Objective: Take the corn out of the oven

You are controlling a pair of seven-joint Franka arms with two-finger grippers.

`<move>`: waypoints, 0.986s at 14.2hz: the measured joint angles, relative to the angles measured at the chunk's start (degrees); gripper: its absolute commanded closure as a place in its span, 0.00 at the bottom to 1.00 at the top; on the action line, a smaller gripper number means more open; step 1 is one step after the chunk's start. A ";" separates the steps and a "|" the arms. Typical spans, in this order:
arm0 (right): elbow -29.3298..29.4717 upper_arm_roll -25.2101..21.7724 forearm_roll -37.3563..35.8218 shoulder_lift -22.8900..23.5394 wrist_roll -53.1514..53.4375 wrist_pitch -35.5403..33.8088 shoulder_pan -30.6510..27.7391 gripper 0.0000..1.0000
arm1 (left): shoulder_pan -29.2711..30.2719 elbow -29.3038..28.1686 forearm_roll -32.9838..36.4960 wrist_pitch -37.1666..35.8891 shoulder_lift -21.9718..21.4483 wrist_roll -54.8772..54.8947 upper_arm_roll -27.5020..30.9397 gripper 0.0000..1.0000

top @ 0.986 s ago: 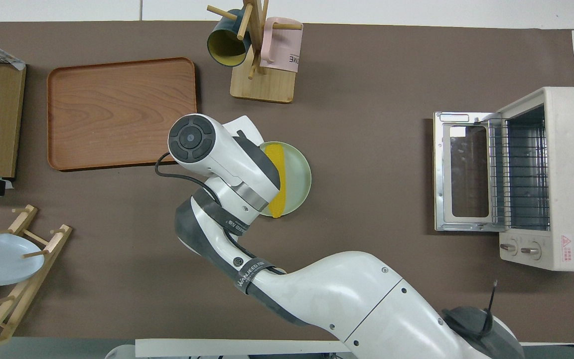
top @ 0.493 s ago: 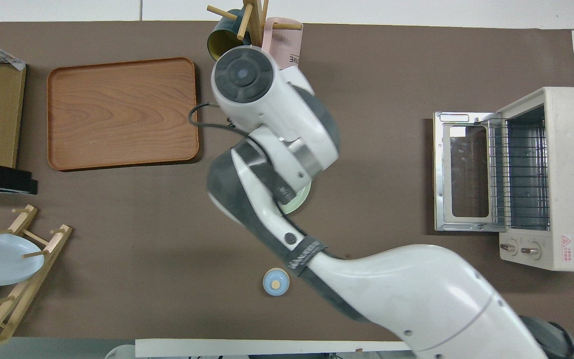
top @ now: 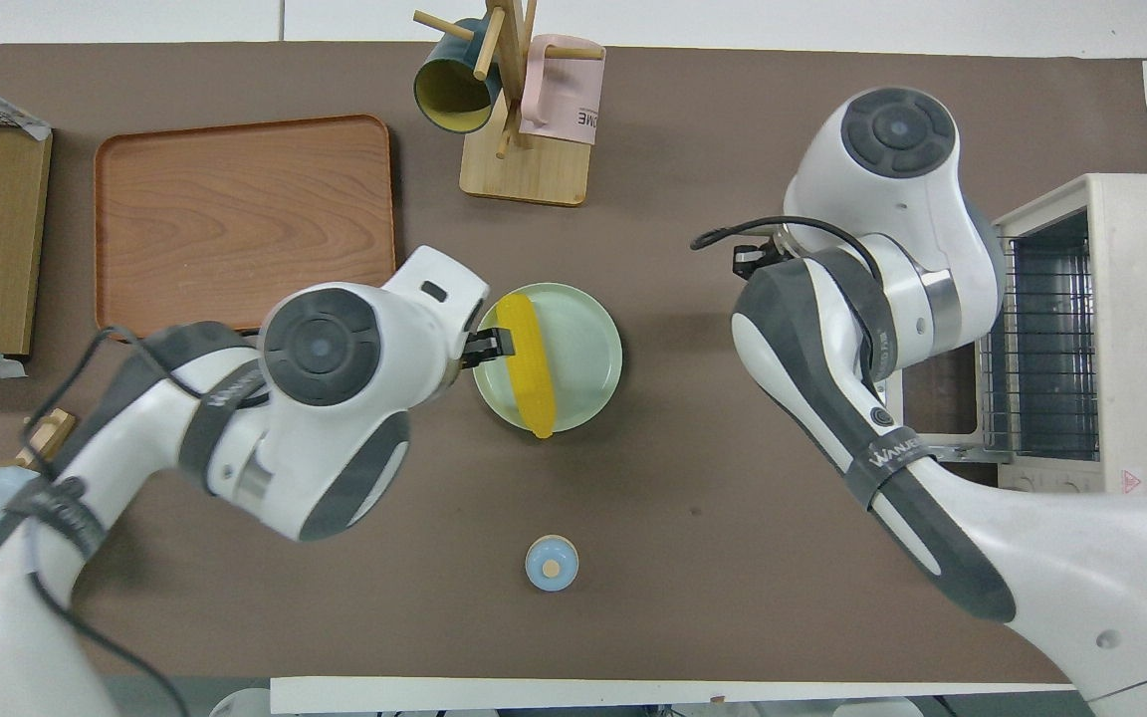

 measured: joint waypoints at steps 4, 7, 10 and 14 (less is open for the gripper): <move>-8.99 -0.03 -3.14 -1.01 -5.68 7.09 -5.77 1.00 | -1.49 5.34 0.00 5.32 10.20 -2.06 0.07 1.00; -9.78 0.31 -8.02 -0.98 -5.69 7.30 -5.49 1.00 | -1.49 7.24 0.00 3.91 10.44 -2.69 0.30 1.00; -9.92 0.64 -11.93 -0.97 -5.82 7.29 -5.44 1.00 | 0.87 9.77 0.59 -1.14 8.93 -0.67 2.26 1.00; -7.46 1.42 -15.74 -0.99 -6.86 2.41 -4.58 1.00 | 18.94 10.64 0.79 -2.63 6.60 25.80 3.60 1.00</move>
